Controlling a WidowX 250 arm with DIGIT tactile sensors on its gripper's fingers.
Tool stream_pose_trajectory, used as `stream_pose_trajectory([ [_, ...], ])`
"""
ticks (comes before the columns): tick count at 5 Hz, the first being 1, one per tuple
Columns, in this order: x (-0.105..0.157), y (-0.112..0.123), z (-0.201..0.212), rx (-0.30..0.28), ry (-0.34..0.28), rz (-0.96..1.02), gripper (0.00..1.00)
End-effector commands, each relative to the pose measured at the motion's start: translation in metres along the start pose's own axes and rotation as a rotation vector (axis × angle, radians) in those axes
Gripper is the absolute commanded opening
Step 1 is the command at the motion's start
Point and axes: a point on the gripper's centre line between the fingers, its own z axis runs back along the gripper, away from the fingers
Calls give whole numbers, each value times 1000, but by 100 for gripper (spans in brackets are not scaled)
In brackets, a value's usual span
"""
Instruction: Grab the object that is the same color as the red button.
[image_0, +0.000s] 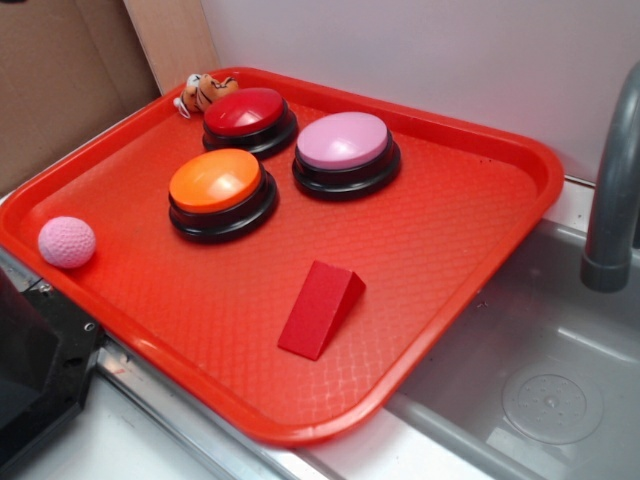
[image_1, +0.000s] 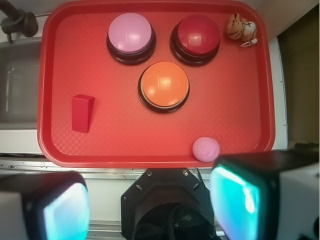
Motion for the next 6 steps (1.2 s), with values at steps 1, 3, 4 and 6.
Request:
stream_pose_trajectory([
  [1, 0, 0, 0, 0, 0, 0, 100],
  [3, 42, -37, -54, -13, -27, 207, 100],
  [4, 55, -61, -90, 19, -61, 305, 100],
  [6, 79, -88, -158, -22, -120, 361, 100],
])
